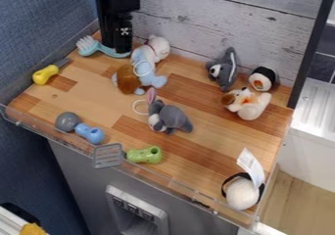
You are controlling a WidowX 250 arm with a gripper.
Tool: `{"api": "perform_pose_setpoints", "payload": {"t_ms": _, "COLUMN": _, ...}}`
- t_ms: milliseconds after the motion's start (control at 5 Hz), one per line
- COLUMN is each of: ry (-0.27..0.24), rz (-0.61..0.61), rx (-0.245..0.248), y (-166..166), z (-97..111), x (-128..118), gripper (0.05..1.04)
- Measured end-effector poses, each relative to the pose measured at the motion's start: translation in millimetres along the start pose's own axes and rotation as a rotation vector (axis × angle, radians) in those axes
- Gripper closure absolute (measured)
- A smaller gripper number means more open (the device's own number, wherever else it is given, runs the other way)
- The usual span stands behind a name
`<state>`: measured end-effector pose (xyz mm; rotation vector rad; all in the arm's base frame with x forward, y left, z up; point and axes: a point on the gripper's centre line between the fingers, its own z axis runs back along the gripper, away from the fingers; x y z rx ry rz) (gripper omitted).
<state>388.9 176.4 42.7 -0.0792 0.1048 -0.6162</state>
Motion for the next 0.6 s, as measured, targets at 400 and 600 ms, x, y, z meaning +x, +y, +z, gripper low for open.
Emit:
{"api": "perform_pose_setpoints", "payload": {"t_ms": 400, "ry": 0.0, "rz": 0.309, "rx": -0.028, "y": -4.9, "z": -14.4, "x": -2.6, "gripper": 0.084}}
{"api": "perform_pose_setpoints", "payload": {"t_ms": 600, "ry": 0.003, "rz": 0.352, "rx": -0.034, "y": -6.1, "z": -17.4, "x": -3.7, "gripper": 0.084}}
